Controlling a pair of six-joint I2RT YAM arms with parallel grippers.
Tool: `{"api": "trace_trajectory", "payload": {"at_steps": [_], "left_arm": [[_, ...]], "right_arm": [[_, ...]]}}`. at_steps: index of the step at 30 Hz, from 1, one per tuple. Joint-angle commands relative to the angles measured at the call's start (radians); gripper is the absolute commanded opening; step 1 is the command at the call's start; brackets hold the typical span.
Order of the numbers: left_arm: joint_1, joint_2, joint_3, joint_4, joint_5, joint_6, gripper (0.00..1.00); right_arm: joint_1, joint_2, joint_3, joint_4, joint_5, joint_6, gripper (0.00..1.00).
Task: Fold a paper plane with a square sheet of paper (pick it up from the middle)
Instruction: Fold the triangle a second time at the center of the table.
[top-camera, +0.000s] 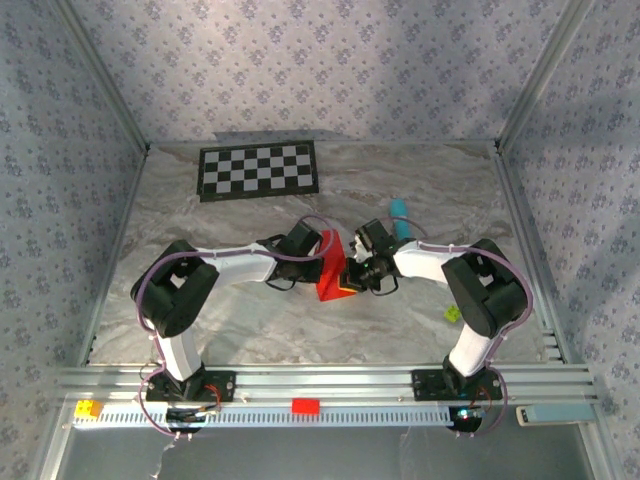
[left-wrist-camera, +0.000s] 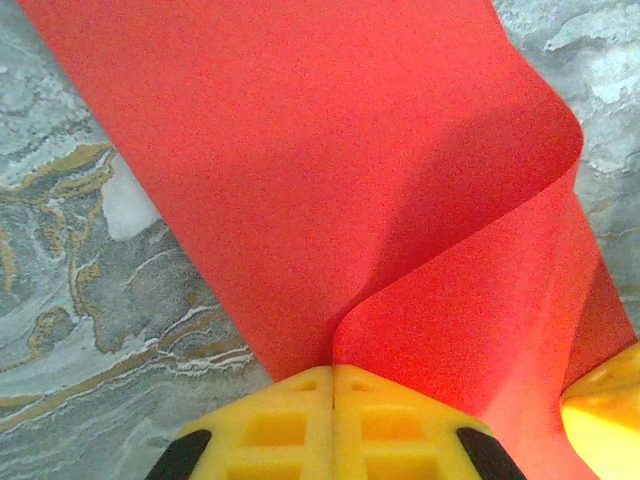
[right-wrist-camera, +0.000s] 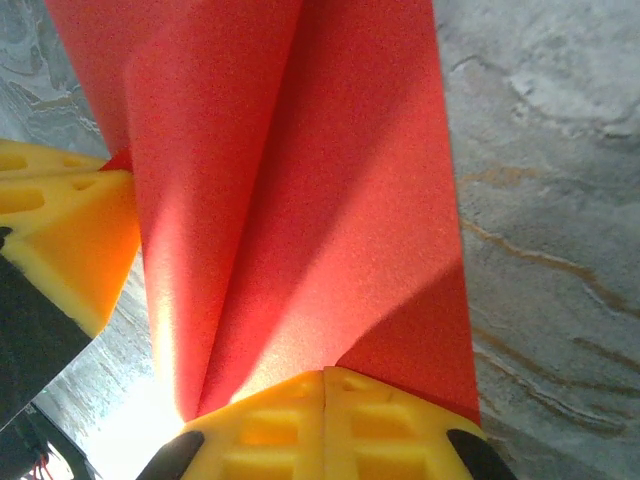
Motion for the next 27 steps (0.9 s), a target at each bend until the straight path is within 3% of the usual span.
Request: {"api": "trace_trajectory", "payload": {"at_steps": [1, 27], "left_arm": [[0.003, -0.009, 0.034, -0.045, -0.032, 0.023, 0.00], [0.008, 0.029, 0.020, -0.027, -0.025, 0.047, 0.00]], "right_arm": [[-0.006, 0.037, -0.007, -0.075, 0.054, -0.020, 0.05], [-0.007, 0.036, -0.008, -0.068, 0.043, -0.024, 0.06]]}}
